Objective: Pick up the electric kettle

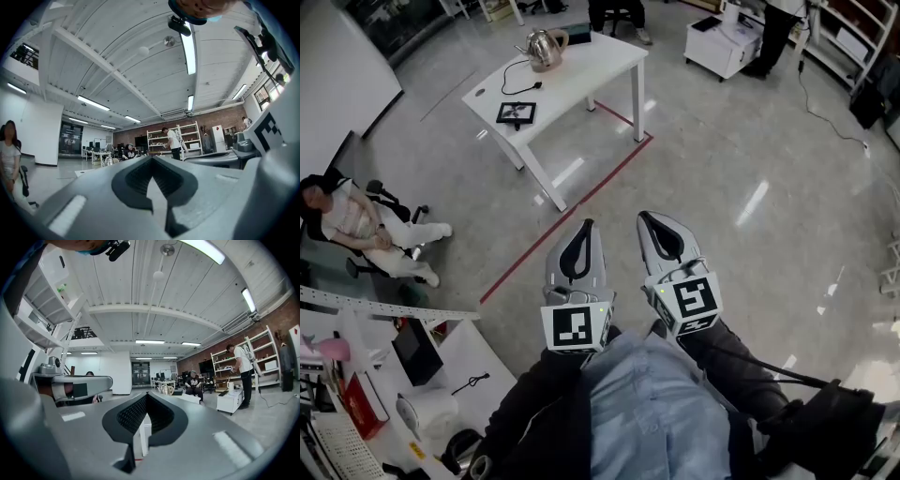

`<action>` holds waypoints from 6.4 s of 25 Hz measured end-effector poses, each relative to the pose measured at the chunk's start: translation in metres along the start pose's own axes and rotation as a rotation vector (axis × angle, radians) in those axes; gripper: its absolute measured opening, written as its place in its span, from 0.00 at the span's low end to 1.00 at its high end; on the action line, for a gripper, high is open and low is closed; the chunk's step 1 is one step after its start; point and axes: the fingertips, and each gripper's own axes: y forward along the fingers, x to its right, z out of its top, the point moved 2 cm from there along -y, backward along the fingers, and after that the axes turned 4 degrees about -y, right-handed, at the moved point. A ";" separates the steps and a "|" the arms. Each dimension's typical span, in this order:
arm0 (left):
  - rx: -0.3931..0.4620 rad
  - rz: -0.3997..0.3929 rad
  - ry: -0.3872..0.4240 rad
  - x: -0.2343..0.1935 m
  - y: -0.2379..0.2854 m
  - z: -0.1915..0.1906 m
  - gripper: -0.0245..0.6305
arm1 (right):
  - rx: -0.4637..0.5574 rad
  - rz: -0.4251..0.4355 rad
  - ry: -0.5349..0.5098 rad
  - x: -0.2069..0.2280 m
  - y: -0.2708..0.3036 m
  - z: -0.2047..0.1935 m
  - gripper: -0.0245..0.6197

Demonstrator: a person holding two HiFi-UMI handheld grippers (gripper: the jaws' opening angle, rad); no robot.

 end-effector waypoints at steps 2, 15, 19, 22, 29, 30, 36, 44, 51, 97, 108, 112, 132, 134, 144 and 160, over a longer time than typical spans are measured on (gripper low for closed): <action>-0.003 -0.001 0.001 0.002 0.002 -0.001 0.04 | 0.004 0.002 0.025 0.005 -0.001 -0.003 0.08; -0.070 -0.045 0.004 0.062 0.018 -0.023 0.04 | -0.015 -0.029 0.083 0.065 -0.044 -0.021 0.08; -0.086 -0.057 0.013 0.082 0.028 -0.028 0.04 | -0.027 -0.038 0.094 0.086 -0.056 -0.030 0.08; -0.102 -0.071 0.016 0.090 0.038 -0.032 0.04 | -0.027 -0.044 0.099 0.096 -0.057 -0.033 0.08; -0.095 -0.083 -0.009 0.084 0.077 -0.047 0.04 | -0.044 -0.041 0.087 0.116 -0.030 -0.045 0.08; -0.093 -0.083 -0.017 0.081 0.085 -0.050 0.04 | -0.048 -0.038 0.083 0.119 -0.023 -0.046 0.08; -0.071 -0.078 -0.052 0.054 0.141 -0.057 0.04 | -0.082 0.005 0.050 0.136 0.036 -0.047 0.08; -0.034 -0.008 -0.100 -0.005 0.196 -0.062 0.04 | -0.096 0.067 0.031 0.148 0.119 -0.036 0.08; 0.007 0.039 -0.142 -0.046 0.231 -0.060 0.04 | -0.101 0.109 -0.018 0.157 0.175 -0.018 0.08; -0.147 0.220 -0.017 -0.079 0.481 -0.071 0.04 | -0.051 0.367 0.101 0.317 0.395 -0.021 0.08; -0.149 0.268 -0.057 -0.139 0.518 -0.092 0.04 | -0.096 0.410 0.074 0.311 0.466 -0.040 0.08; -0.154 0.267 -0.086 -0.164 0.535 -0.101 0.04 | -0.130 0.413 0.068 0.309 0.496 -0.046 0.08; -0.011 0.368 -0.090 -0.341 0.591 -0.072 0.04 | -0.082 0.534 -0.014 0.238 0.679 -0.001 0.08; -0.010 0.365 -0.092 -0.350 0.594 -0.073 0.04 | -0.071 0.526 -0.017 0.237 0.689 0.001 0.08; -0.052 0.324 -0.114 -0.356 0.610 -0.085 0.04 | -0.055 0.477 -0.036 0.248 0.703 0.002 0.08; -0.143 0.356 -0.119 -0.387 0.659 -0.107 0.04 | -0.114 0.496 0.018 0.270 0.760 -0.023 0.08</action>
